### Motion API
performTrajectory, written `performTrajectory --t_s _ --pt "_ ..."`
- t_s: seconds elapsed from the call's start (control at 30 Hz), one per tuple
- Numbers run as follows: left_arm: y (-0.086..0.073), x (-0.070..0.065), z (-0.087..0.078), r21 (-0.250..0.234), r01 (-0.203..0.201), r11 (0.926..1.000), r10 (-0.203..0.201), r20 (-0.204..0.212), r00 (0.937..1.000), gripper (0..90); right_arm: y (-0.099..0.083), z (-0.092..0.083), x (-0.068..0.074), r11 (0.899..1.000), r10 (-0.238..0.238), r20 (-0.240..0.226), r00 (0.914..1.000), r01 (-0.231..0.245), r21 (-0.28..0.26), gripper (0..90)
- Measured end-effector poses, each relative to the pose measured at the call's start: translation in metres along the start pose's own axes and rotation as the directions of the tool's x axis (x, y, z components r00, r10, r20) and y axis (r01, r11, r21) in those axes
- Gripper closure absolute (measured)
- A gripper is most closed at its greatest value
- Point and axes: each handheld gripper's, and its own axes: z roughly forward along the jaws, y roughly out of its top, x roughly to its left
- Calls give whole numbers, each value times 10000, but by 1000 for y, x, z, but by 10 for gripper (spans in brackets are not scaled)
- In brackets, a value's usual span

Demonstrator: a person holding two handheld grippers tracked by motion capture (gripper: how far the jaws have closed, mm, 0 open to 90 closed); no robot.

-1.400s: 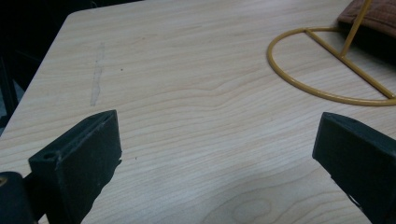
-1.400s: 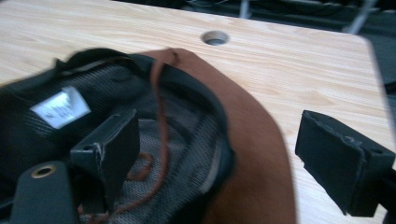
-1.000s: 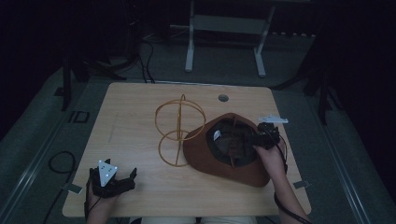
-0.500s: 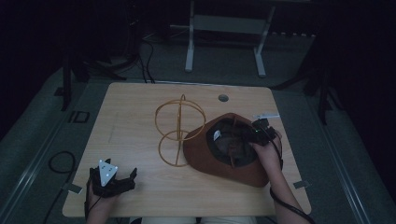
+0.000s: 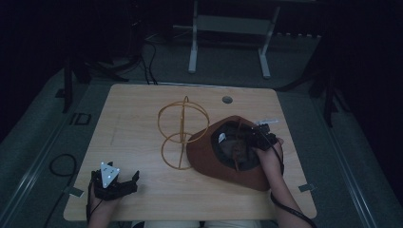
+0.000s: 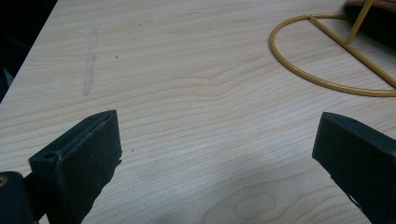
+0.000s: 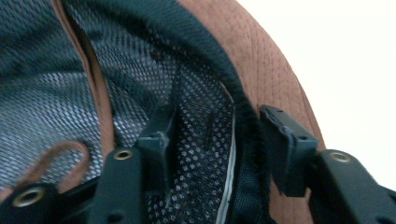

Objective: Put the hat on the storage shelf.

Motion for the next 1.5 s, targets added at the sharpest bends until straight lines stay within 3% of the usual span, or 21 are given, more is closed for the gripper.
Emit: performTrajectory --t_s 0.1,0.2,0.3,0.43,0.6,0.7,0.8,1.03,1.17,1.27,1.33,1.43,1.5 --pt "0 0 0 -7 56 10000 -56 10 10000 41 -1 0 3 10000 94 457 9989 -95 29 577" --pt "1 2 -1 -62 137 9999 -136 32 9999 42 -3 1 3 9999 135 779 9969 -138 28 727" --pt "2 4 -2 -117 220 9997 -220 7 9998 42 -4 -5 1 9994 327 810 9962 -319 -120 826" --pt "1 4 -1 -64 196 9998 -196 -17 9998 46 -2 -14 -3 9991 351 512 9981 -338 -271 839" --pt "2 2 -1 17 96 10000 -97 62 9999 47 2 -33 -8 9905 946 -130 9954 -955 -985 842" --pt "4 3 -2 121 254 9996 -254 54 9997 47 4 -45 -10 9850 1093 -414 9931 -1138 -1295 842" --pt "4 4 -3 197 234 9995 -236 77 9997 47 6 -59 -12 9771 1255 -692 9897 -1354 -1639 843" --pt "7 2 -5 73 70 9999 -71 181 9998 55 16 -95 -15 9551 1178 -837 9895 -1360 -2631 843" --pt "13 -2 -12 -83 126 9999 -120 631 9979 55 18 -116 -20 9392 1173 -996 9881 -1429 -3122 842" --pt "19 -10 -16 -19 -189 9998 189 1149 9932 55 18 -128 -23 9324 1125 -937 9892 -1377 -3342 842" --pt "21 -18 -16 156 -541 9984 508 1657 9849 55 17 -134 -26 9291 1146 -1008 9883 -1426 -3414 842" --pt "26 -34 -17 276 -1078 9938 988 2275 9687 55 15 -142 -30 9243 1129 -1051 9880 -1432 -3537 842" --pt "31 -43 -19 225 -1194 9926 1083 2821 9532 55 13 -147 -33 9208 1140 -1075 9876 -1457 -3617 842"
